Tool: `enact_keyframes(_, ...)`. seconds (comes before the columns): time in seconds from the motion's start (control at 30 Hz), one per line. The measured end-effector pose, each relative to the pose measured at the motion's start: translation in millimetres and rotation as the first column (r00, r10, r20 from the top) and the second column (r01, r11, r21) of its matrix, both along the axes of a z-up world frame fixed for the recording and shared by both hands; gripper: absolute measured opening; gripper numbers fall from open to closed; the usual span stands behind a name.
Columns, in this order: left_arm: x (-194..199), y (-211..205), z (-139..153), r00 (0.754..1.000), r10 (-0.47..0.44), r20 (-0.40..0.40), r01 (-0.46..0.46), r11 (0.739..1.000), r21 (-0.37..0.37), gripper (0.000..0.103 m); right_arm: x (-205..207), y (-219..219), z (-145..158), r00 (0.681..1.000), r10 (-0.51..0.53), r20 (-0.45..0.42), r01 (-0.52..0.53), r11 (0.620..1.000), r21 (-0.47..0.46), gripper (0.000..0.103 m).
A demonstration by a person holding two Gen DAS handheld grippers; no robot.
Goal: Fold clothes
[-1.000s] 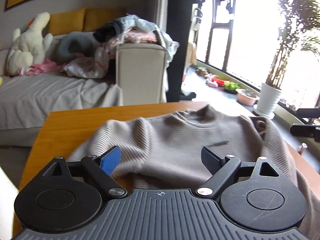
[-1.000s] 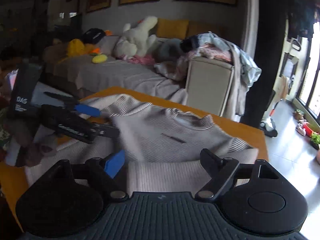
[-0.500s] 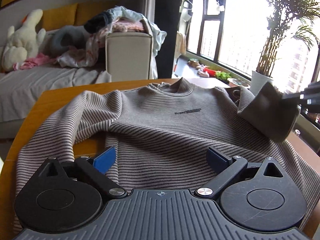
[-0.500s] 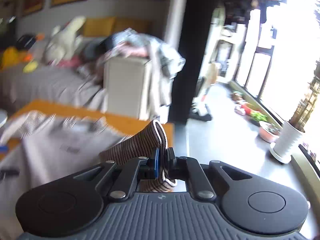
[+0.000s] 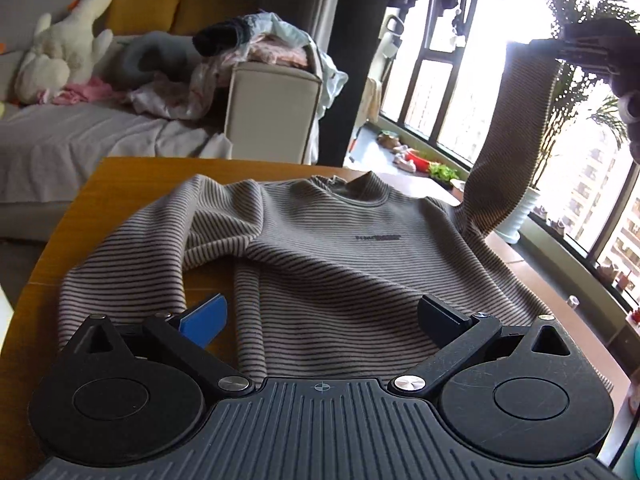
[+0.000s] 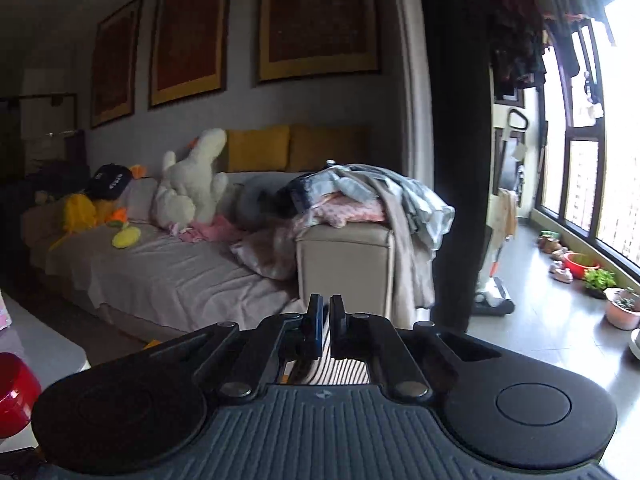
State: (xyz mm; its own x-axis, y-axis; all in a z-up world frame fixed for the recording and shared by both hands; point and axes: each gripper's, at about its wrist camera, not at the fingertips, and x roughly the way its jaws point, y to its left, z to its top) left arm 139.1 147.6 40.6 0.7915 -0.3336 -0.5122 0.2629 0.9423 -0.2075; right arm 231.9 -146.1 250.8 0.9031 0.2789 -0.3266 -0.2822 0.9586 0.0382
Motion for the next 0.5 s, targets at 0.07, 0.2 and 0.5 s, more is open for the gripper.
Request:
enact_keyframes(0.07,-5,7,4,1.0,0.018,0.022,-0.019,0.999,0.033,0.103,17,36,-12,0.997,0.069,-0.034,-0.069,0.998,0.006,0.003)
enact_keyframes(0.2,-15,21,10,0.997,0.043,0.058,-0.051,0.988,0.142,0.103,32,79,-39,0.985,0.146,-0.089,-0.147,0.989,-0.003,0.003)
enact_keyframes(0.5,-25,61,1,0.997,0.079,0.005,-0.079,0.985,0.151,0.103,1,88,-98,0.965,0.189,-0.182,-0.25,0.873,-0.418,0.058)
